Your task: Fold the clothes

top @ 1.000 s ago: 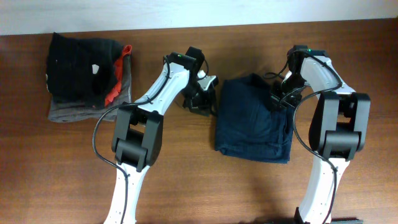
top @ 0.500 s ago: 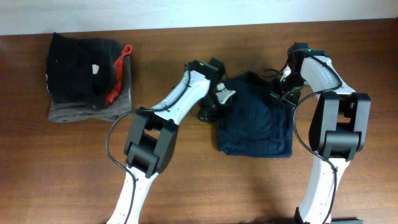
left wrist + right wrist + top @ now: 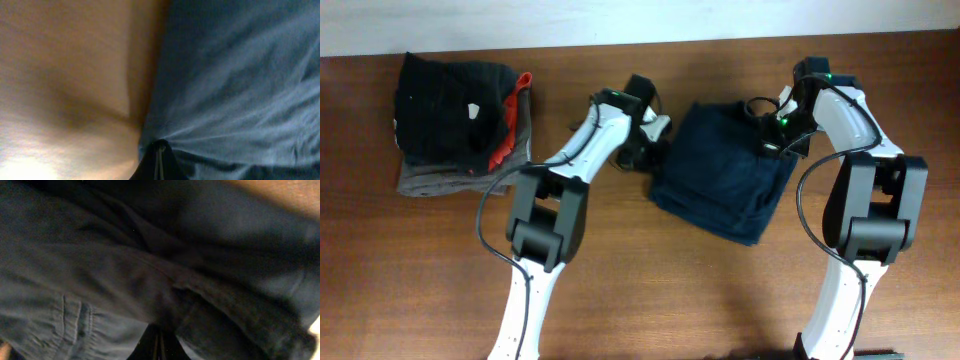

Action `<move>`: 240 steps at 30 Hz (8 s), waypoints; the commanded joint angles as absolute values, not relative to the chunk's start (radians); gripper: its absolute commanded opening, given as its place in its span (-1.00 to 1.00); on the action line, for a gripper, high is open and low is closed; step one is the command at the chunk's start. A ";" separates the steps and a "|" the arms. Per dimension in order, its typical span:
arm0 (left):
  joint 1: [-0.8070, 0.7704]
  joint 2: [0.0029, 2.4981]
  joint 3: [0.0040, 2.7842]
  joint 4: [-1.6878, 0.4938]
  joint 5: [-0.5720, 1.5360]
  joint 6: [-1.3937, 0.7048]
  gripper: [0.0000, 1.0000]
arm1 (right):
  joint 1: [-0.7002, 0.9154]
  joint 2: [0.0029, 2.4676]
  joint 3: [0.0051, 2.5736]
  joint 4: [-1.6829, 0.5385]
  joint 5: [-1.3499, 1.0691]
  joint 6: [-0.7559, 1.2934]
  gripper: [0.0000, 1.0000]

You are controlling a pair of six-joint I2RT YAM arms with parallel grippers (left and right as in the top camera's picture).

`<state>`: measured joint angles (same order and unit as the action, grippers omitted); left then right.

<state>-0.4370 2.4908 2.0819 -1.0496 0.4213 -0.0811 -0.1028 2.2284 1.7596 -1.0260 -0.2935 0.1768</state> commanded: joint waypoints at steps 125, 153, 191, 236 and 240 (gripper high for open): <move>-0.326 2.446 1.670 -0.910 0.698 -0.547 0.74 | 0.144 2.231 1.596 -0.994 -0.216 0.042 -0.92; -0.331 2.340 1.488 -0.884 0.644 -0.599 0.94 | 0.144 2.231 1.596 -0.995 -0.213 0.042 -0.92; -0.293 2.339 1.480 -0.523 0.466 -0.524 0.63 | 0.144 2.231 1.596 -0.997 -0.212 0.042 -0.92; 0.179 1.781 1.691 -0.426 0.610 -0.241 -0.99 | 0.142 1.797 1.880 -1.255 -0.213 0.042 -0.89; 0.319 1.784 1.690 -0.405 0.552 -0.315 -0.99 | 0.142 1.798 1.880 -1.288 -0.213 0.042 -0.89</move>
<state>0.2092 1.7916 1.6718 -0.4198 0.5964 -0.2306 0.1448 1.8015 1.8767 -1.2747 -0.2249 0.0448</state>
